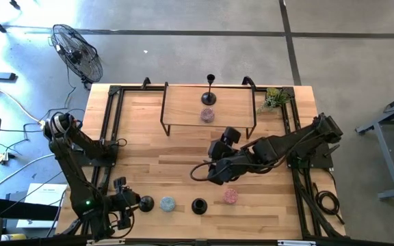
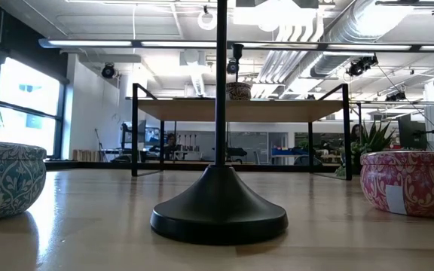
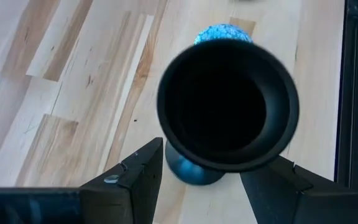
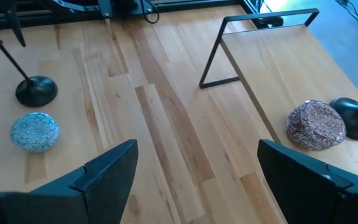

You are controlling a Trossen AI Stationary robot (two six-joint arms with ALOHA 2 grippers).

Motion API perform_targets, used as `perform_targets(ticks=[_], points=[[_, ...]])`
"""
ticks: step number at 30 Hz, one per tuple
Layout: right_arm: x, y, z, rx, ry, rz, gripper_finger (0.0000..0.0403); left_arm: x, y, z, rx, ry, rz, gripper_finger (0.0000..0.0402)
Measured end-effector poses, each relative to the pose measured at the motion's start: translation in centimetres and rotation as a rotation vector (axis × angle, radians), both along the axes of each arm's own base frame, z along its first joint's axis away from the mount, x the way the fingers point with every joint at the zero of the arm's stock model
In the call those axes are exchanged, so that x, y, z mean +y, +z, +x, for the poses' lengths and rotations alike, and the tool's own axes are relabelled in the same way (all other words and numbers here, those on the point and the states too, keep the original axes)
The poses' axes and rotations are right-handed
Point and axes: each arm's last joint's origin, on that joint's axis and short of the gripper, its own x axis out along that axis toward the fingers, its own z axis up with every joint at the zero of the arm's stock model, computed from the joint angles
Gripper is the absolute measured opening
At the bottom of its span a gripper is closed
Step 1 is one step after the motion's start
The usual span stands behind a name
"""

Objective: Pick & Place candle stick holders
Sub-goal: Put the left black candle holder on the shelf

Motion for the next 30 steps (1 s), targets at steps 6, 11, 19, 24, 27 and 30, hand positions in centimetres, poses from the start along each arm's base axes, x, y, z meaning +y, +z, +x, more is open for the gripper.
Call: perform_targets(ticks=[6,11,19,24,27,30], points=[[0.4,0.0,-0.1,-0.002,0.009,-0.003,0.0327,-0.1,0.1,0.2,-0.062,0.011,0.008,0.0198],[0.6,0.0,-0.2,-0.003,0.014,-0.004,0.0327,0.0,0.2,0.3,-0.089,0.018,0.024,0.0198],[0.7,0.0,-0.3,-0.004,0.014,0.002,0.0327,0.1,0.3,0.3,-0.123,0.021,0.054,0.0198],[0.9,0.0,-0.3,-0.005,0.019,0.002,0.0327,0.1,0.3,0.3,-0.123,0.021,0.054,0.0197],[1.1,0.0,-0.4,-0.006,0.025,0.002,0.0327,0.1,0.3,0.3,-0.124,0.026,0.049,0.0182],[1.3,0.0,-0.5,-0.011,0.029,0.003,0.0327,0.1,0.3,0.3,-0.125,0.026,0.049,0.0147]])
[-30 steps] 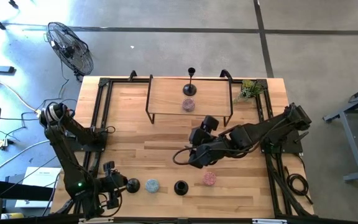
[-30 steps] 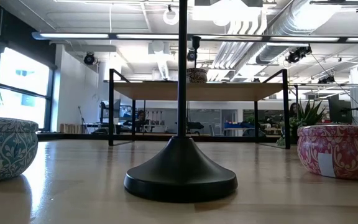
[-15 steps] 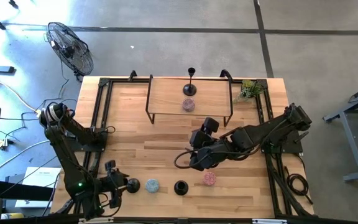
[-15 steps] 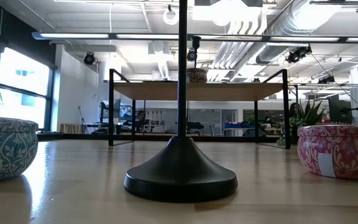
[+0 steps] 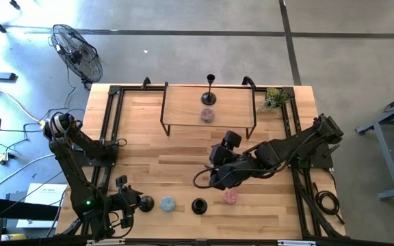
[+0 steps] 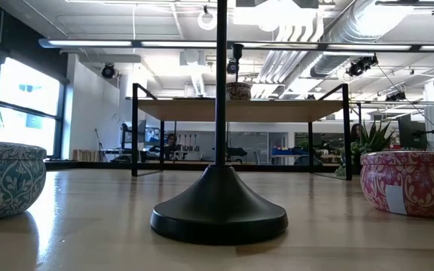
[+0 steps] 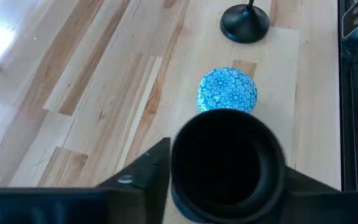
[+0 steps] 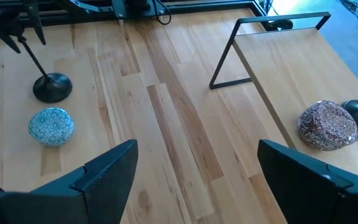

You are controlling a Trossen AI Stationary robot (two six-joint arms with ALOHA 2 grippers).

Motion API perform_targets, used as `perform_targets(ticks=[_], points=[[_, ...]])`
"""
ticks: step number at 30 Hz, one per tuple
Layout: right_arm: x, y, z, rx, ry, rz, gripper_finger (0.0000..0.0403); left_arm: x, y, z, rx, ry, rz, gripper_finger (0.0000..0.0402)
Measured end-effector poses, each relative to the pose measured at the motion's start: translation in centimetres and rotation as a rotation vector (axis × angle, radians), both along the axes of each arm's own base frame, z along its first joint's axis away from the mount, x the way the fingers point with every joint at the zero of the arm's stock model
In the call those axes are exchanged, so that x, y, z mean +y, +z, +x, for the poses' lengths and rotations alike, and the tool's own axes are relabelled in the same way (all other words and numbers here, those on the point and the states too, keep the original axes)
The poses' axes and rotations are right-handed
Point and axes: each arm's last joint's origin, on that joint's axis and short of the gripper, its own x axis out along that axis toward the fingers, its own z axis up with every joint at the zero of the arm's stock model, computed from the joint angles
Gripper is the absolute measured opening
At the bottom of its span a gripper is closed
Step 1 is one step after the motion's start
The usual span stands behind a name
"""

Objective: Pick & Place candle stick holders
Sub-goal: Put the left black candle holder on the shelf

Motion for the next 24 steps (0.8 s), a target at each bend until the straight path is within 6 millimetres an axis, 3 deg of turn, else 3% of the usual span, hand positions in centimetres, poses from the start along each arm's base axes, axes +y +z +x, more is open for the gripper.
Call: perform_targets(ticks=[4,15,19,24], points=[[0.2,0.0,-0.1,-0.003,0.003,-0.003,0.0327,0.0,0.0,0.0,0.002,-0.007,0.007,0.0086],[0.2,0.0,-0.1,-0.003,0.002,-0.003,0.0327,-0.1,0.3,0.1,-0.011,-0.018,0.014,0.0085],[0.3,0.1,0.0,-0.015,0.008,0.005,0.0327,-0.3,1.8,0.3,-0.027,-0.043,0.053,0.0085],[0.8,0.2,0.1,-0.029,0.047,0.000,0.0327,0.1,5.1,0.3,-0.097,-0.024,0.162,0.0085]])
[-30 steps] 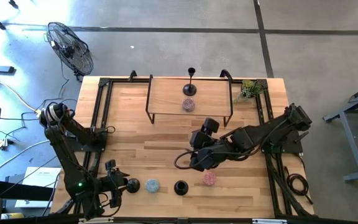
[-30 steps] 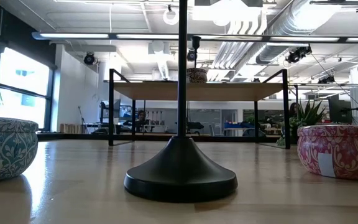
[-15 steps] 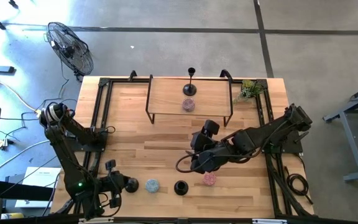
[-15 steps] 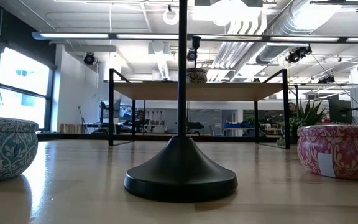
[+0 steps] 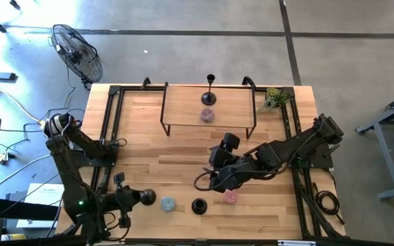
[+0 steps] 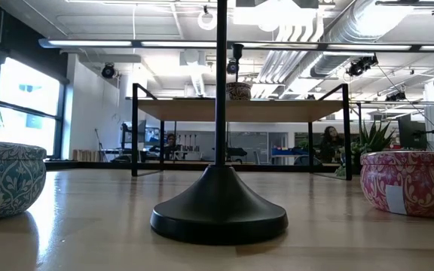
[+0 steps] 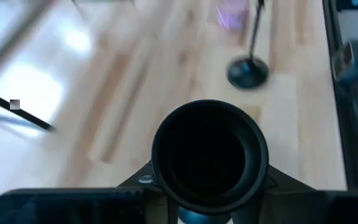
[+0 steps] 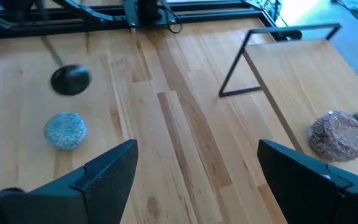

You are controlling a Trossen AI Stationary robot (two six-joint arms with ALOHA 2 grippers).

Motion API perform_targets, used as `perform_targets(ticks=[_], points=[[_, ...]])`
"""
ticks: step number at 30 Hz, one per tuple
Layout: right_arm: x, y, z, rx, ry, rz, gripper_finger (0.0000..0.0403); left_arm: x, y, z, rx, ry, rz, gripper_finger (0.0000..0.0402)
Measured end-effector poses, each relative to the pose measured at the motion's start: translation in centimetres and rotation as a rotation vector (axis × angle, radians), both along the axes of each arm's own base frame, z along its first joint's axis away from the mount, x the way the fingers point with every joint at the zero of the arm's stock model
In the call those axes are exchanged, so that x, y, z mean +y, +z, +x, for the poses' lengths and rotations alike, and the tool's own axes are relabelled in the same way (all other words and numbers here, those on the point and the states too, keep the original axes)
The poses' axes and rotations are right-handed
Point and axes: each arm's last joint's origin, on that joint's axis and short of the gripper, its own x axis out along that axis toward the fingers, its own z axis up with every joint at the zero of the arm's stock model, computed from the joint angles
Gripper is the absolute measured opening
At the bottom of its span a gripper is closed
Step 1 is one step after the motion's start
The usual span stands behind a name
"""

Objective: Pick & Place candle stick holders
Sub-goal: Put the left black candle holder on the shelf

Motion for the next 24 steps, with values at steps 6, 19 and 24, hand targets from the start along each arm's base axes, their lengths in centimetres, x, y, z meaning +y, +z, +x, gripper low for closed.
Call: perform_targets(ticks=[6,19,24], points=[[0.9,0.3,-0.1,-0.029,0.048,-0.027,0.0327,0.8,4.2,-0.2,-0.045,0.010,0.092,0.0085],[3.3,1.2,-0.5,-0.125,0.139,-0.095,0.0327,7.3,13.5,1.6,-0.133,0.068,0.212,0.0085],[3.9,1.2,-0.9,-0.138,0.129,-0.125,0.0327,11.9,16.6,1.6,-0.154,0.149,0.211,0.0085]])
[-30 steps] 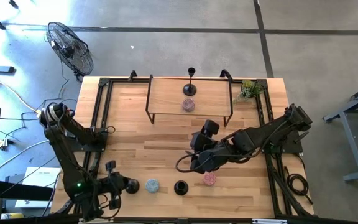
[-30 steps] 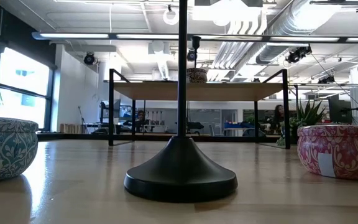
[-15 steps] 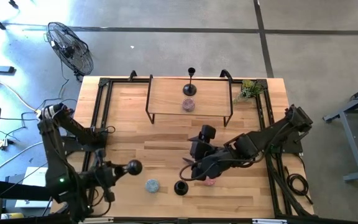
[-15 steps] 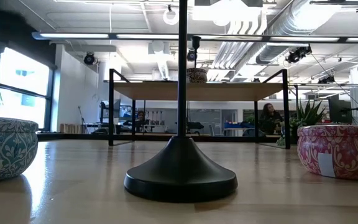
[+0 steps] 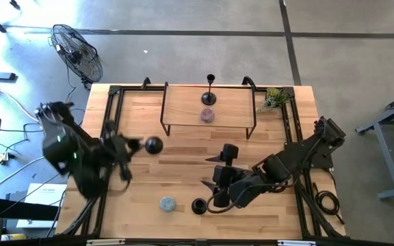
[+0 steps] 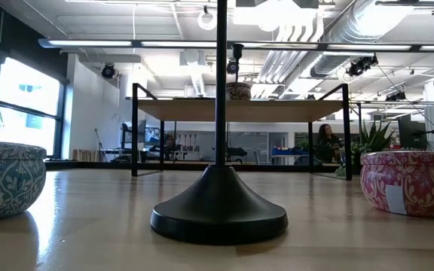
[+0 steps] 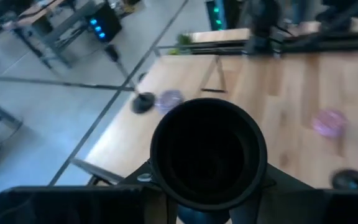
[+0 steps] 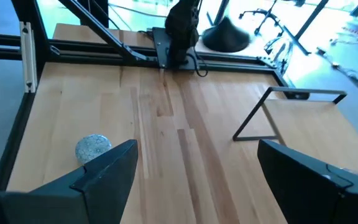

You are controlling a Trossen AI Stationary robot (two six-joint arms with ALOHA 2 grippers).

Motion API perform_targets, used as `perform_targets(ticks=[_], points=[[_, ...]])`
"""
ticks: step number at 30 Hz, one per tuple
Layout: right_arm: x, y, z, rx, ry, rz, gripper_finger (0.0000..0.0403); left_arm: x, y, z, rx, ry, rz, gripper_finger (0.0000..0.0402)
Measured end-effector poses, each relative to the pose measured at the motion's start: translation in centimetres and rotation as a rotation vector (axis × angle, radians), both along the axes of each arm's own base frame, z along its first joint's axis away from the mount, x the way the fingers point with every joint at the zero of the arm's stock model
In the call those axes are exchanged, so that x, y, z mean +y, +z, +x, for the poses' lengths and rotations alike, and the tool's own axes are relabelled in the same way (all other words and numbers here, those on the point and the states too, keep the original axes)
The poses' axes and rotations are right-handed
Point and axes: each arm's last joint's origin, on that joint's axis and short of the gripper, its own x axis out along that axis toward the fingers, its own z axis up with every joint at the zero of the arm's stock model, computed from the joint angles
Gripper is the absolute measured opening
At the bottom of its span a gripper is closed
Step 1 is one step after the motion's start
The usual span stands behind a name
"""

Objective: Pick & Place candle stick holders
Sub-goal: Put the left black candle holder on the shelf

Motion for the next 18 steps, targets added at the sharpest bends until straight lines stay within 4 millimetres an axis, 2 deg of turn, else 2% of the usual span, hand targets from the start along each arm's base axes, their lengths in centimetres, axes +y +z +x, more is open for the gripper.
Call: perform_targets(ticks=[5,11,18], points=[[0.4,0.0,-0.3,-0.012,-0.009,-0.018,0.0327,3.7,2.5,-0.3,-0.042,0.015,-0.009,0.0085],[0.4,0.1,-0.3,-0.014,-0.016,-0.022,0.0327,6.9,5.6,-0.2,-0.143,-0.100,-0.002,0.0085],[0.3,0.1,-0.3,-0.023,-0.034,-0.039,0.0327,11.3,7.4,-0.4,-0.230,-0.061,0.062,0.0085]])
